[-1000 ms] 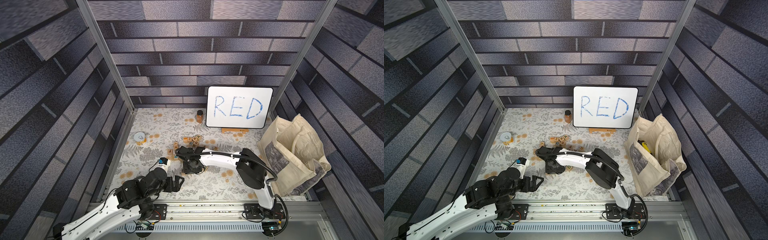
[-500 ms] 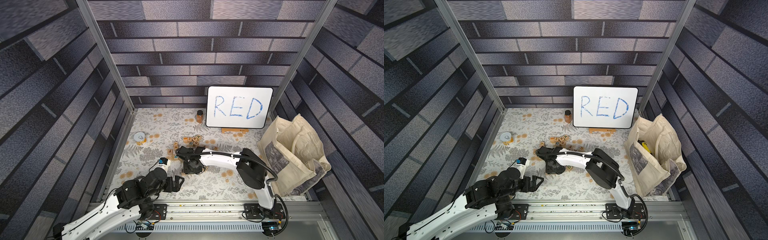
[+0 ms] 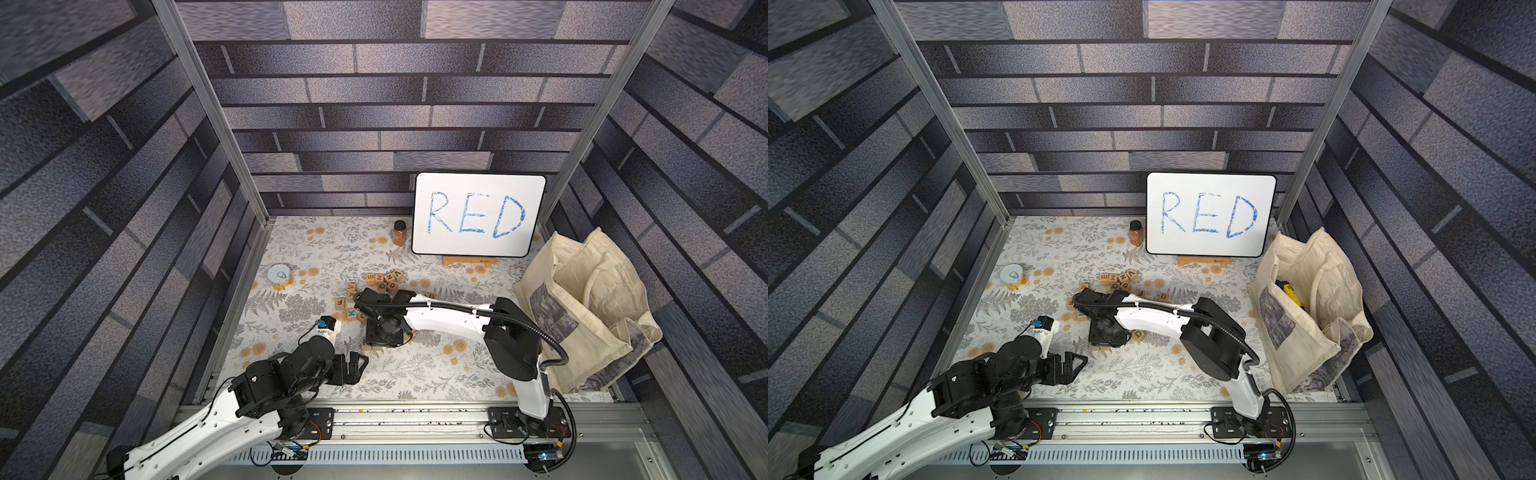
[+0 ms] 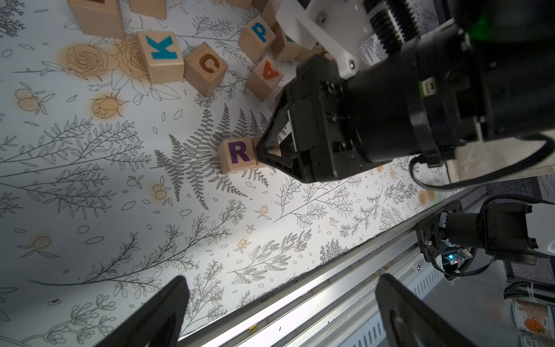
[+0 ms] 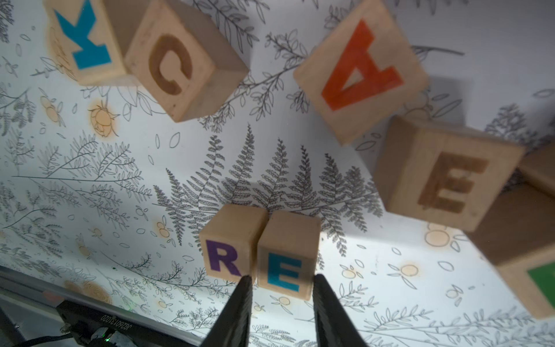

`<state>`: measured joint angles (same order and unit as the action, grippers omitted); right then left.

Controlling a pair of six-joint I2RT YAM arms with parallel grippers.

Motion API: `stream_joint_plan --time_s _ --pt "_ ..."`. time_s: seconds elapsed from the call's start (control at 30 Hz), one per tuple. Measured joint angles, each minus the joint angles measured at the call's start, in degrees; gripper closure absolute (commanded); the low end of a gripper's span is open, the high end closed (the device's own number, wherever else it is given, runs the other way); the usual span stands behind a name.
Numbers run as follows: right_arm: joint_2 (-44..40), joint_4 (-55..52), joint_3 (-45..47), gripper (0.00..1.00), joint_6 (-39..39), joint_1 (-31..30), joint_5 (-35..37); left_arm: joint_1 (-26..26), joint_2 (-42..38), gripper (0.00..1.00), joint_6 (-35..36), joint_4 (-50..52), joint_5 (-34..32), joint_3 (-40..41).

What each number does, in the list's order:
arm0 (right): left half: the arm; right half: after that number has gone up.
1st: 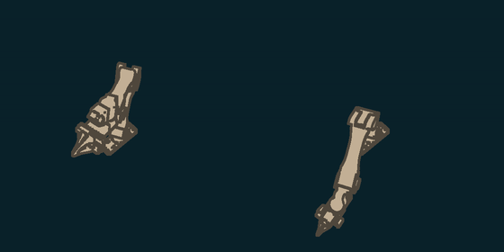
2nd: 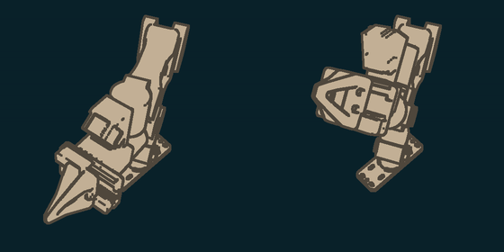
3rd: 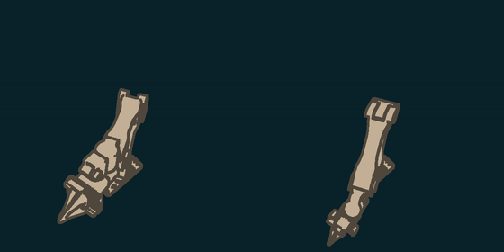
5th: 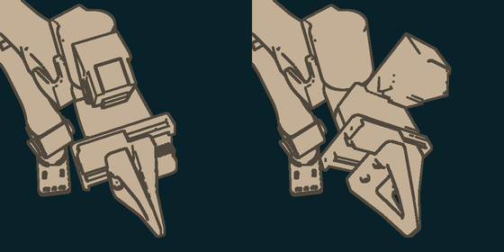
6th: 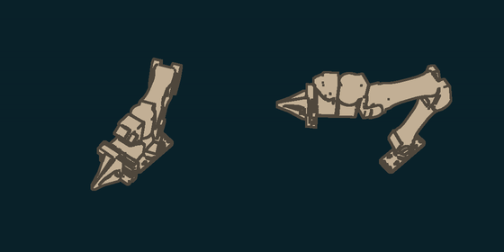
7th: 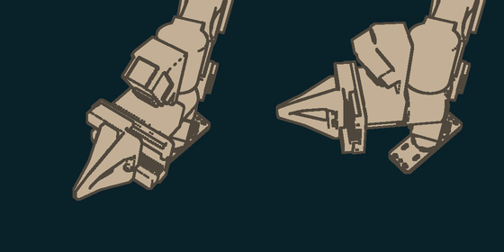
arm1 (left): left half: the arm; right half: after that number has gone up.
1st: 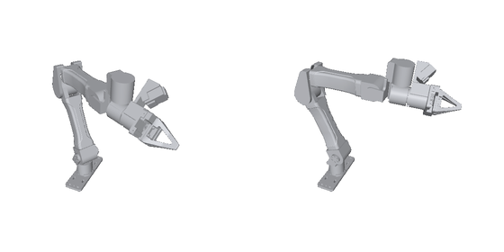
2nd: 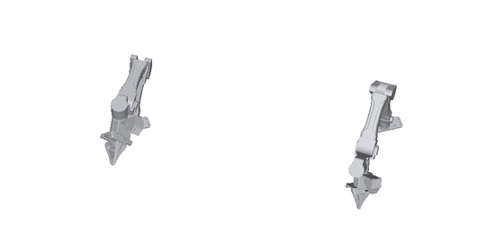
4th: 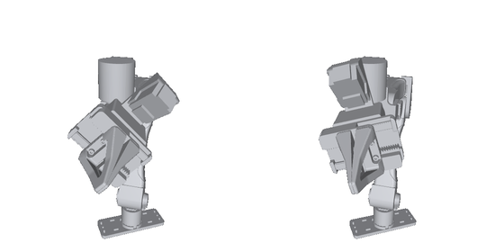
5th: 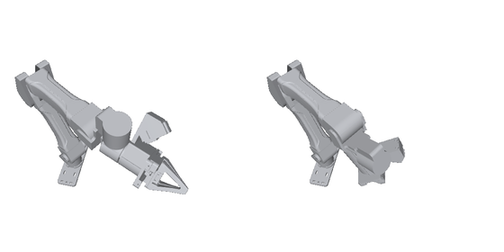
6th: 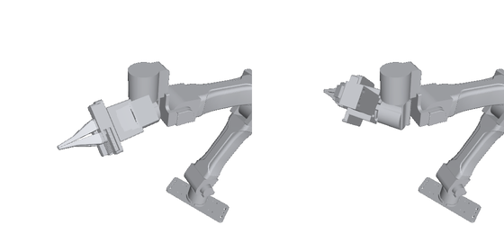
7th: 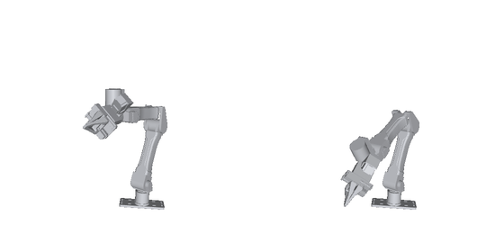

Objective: Assemble the uppercase word "red" with letter blocks
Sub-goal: Place the letter block at the center of the board, then pick up the letter block from the center of the board.

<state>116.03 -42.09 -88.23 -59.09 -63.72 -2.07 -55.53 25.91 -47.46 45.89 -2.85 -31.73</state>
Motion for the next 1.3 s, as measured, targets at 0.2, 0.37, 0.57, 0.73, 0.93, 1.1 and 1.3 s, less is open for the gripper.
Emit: stream_joint_plan --time_s 0.2,0.37,0.57,0.73,0.93,1.1,1.3 --pt "-0.81 -1.60 0.00 0.63 0.02 0.37 0.87 0.00 0.00 0.00 0.02 0.00 -0.02 -0.02" --pt "-3.06 -3.37 0.00 0.61 1.33 0.85 1.95 0.00 0.44 0.00 0.70 0.04 -0.22 -0.72" --pt "-5.79 -5.31 -0.02 0.54 3.30 1.68 2.84 0.35 4.70 0.00 2.58 -0.85 -0.17 -3.65" --pt "-7.56 -6.51 0.26 0.41 4.24 2.91 3.21 1.97 9.42 0.00 4.90 -2.93 1.16 -4.92" --pt "-10.36 -7.50 2.80 0.19 5.29 4.17 3.52 4.42 13.42 0.00 7.04 -5.70 3.56 -5.75" --pt "-11.54 -7.93 4.15 0.02 6.84 4.83 3.56 5.86 15.91 0.00 8.26 -8.28 5.53 -6.16" --pt "-12.13 -8.81 5.68 0.01 10.73 5.55 3.72 6.69 18.91 0.00 9.07 -10.78 7.23 -6.16"
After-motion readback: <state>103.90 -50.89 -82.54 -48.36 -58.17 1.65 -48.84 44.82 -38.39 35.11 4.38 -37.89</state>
